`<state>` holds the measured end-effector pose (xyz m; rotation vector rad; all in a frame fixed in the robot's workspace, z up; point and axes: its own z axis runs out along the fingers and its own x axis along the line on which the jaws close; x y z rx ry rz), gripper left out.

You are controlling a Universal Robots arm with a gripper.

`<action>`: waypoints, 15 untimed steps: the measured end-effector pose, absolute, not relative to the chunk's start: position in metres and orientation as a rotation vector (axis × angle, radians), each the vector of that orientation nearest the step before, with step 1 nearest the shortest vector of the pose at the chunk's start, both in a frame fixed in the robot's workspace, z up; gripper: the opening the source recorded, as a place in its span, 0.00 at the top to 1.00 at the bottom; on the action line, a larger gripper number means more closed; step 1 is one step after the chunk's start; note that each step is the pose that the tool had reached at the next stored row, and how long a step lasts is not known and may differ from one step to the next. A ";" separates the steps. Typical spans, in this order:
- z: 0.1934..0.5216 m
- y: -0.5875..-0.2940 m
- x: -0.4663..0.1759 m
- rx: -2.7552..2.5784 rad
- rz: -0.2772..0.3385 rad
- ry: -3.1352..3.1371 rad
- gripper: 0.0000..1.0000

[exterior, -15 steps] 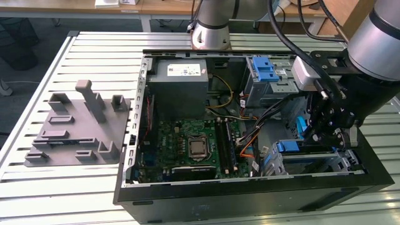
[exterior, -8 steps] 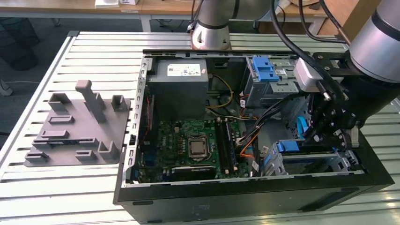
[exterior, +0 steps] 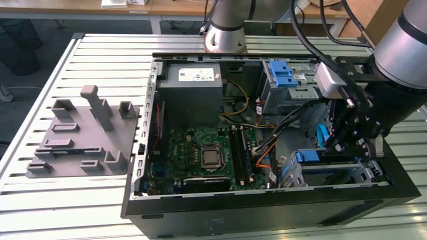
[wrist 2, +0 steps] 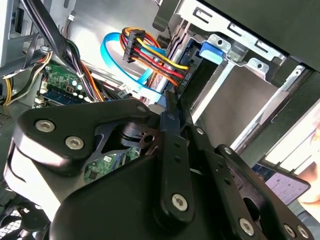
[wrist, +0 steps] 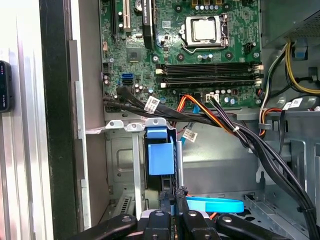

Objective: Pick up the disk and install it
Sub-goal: 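Insert the second disk wire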

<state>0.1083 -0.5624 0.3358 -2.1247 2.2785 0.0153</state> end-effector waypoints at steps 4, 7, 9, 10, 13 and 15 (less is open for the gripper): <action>0.336 -0.562 0.110 -2.127 0.020 2.281 0.84; 0.335 -0.562 0.112 -2.128 0.023 2.283 0.84; 0.335 -0.562 0.112 -2.129 0.025 2.284 0.84; 0.335 -0.562 0.112 -2.129 0.026 2.284 0.84; 0.333 -0.562 0.112 -2.129 0.027 2.285 0.84; 0.332 -0.562 0.112 -2.129 0.027 2.286 0.84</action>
